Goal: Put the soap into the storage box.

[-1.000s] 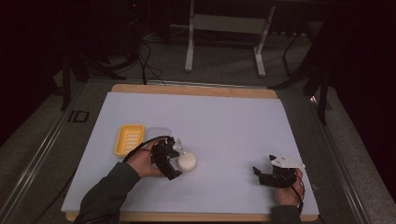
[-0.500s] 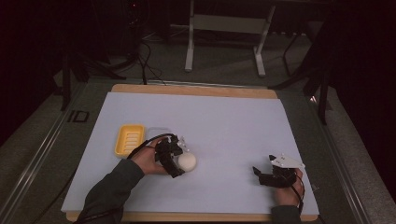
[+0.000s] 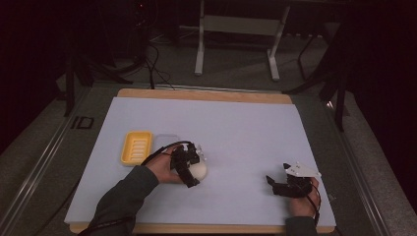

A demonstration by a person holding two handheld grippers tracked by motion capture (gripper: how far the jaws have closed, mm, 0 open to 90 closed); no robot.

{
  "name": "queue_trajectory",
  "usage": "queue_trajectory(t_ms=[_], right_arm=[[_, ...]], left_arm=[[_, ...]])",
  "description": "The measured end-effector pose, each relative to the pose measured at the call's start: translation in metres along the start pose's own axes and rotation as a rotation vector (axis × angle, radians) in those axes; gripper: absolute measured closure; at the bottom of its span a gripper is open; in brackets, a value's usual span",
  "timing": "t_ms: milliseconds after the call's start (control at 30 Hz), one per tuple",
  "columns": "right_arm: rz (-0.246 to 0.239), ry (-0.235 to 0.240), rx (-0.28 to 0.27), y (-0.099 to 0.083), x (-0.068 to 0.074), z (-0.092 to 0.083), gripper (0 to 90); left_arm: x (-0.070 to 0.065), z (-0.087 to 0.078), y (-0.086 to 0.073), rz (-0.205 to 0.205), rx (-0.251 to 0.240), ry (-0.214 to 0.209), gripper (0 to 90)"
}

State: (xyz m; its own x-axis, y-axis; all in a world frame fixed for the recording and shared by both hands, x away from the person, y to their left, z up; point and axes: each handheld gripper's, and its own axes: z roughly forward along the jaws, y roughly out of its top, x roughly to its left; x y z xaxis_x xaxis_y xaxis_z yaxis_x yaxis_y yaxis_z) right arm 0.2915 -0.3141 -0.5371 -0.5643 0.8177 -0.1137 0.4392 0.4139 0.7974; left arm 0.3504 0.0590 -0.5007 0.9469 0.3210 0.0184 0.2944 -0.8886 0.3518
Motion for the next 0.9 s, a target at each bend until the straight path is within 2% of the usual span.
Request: queue_trajectory(t_ms=[167,600,900], right_arm=[[0.001,0.001,-0.001,0.0,0.0,0.0,16.5],[0.0,0.002,0.0,0.0,0.0,0.0,16.5],[-0.002,0.001,0.0,0.0,0.0,0.0,16.5]], left_arm=[[0.001,0.004,0.005,0.0,0.022,0.012,7.7],[0.001,0.016,0.013,-0.003,0.075,0.003,8.4],[0.004,0.016,0.019,-0.012,0.095,-0.013,15.4]])
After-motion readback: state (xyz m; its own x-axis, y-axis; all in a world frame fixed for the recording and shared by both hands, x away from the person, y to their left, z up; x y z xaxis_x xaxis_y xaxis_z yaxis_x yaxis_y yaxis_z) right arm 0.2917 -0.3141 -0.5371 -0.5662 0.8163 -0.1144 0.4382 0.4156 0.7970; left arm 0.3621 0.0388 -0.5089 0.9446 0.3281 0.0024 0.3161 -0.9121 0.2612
